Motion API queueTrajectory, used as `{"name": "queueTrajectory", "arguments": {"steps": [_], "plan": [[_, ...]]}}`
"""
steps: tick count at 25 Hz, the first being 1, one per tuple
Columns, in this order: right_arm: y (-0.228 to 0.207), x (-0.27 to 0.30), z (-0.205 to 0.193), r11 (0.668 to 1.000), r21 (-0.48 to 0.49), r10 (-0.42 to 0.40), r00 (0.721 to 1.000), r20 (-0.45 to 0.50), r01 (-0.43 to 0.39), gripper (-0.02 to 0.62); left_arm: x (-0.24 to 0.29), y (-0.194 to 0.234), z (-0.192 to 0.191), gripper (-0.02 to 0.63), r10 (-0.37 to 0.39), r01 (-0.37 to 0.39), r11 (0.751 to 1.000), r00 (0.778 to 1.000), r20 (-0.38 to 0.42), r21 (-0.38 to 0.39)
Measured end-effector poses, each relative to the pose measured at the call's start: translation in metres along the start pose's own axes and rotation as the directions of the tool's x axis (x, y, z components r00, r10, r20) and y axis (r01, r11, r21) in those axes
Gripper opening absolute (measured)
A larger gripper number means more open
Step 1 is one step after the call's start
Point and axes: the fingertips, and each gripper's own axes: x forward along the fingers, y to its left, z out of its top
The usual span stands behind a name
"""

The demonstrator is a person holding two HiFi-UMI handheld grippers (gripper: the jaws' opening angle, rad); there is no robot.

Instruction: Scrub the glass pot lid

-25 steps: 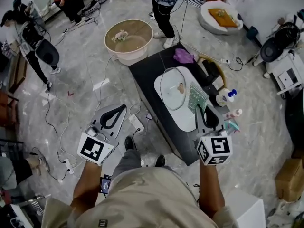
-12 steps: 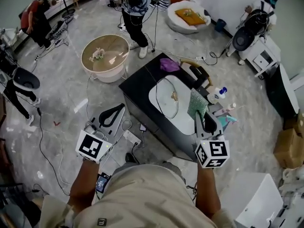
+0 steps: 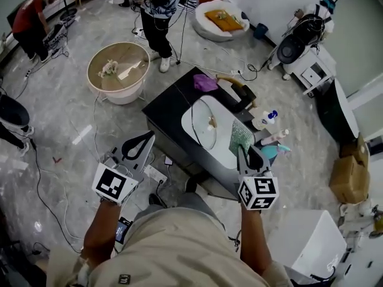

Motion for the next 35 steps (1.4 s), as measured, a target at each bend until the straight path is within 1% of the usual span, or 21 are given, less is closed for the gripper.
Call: {"name": "queueTrajectory", "arguments": {"steps": [4, 6, 8, 11, 14, 18, 21, 25, 31, 35], "plan": [[0.002, 0.030, -0.018, 1.000, -0.003, 0.018, 0.999, -0.046, -0.018, 0.080, 0.001, 0.008, -0.013, 0.014, 0.013, -0.014, 1.000, 1.000, -0.028, -0.013], [0.004, 0.050, -0.028, 0.999, -0.005, 0.038, 0.997, -0.071, -0.038, 0.080, 0.001, 0.014, -0.021, 0.014, 0.027, -0.029, 0.999, 0.997, -0.070, -0.029], [0.005, 0.070, -0.039, 0.998, -0.009, 0.063, 0.993, -0.101, -0.064, 0.080, 0.003, 0.021, -0.024, 0.014, 0.051, -0.053, 0.998, 0.995, -0.091, -0.026], [0.004, 0.098, -0.052, 0.994, -0.023, 0.101, 0.985, -0.142, -0.105, 0.080, 0.006, 0.030, -0.023, 0.014, 0.091, -0.094, 0.995, 0.990, -0.105, -0.021], [0.000, 0.124, -0.062, 0.990, -0.029, 0.134, 0.976, -0.173, -0.141, 0.080, 0.015, 0.035, -0.025, 0.014, 0.116, -0.118, 0.993, 0.985, -0.131, -0.010], [-0.003, 0.157, -0.079, 0.982, -0.027, 0.176, 0.958, -0.228, -0.187, 0.080, 0.032, 0.043, -0.034, 0.014, 0.138, -0.145, 0.989, 0.976, -0.170, -0.028], [0.001, 0.179, -0.096, 0.974, -0.014, 0.214, 0.940, -0.266, -0.225, 0.080, 0.046, 0.045, -0.047, 0.014, 0.141, -0.154, 0.987, 0.967, -0.213, -0.044], [0.007, 0.204, -0.128, 0.961, 0.011, 0.266, 0.909, -0.321, -0.277, 0.080, 0.072, 0.038, -0.064, 0.014, 0.121, -0.143, 0.987, 0.957, -0.265, -0.067], [0.010, 0.236, -0.183, 0.940, 0.078, 0.334, 0.851, -0.406, -0.332, 0.080, 0.116, 0.034, -0.094, 0.014, 0.086, -0.126, 0.987, 0.936, -0.340, -0.099], [0.013, 0.248, -0.210, 0.923, 0.116, 0.379, 0.816, -0.437, -0.366, 0.080, 0.140, 0.029, -0.114, 0.014, 0.064, -0.117, 0.986, 0.922, -0.382, -0.117]]}}
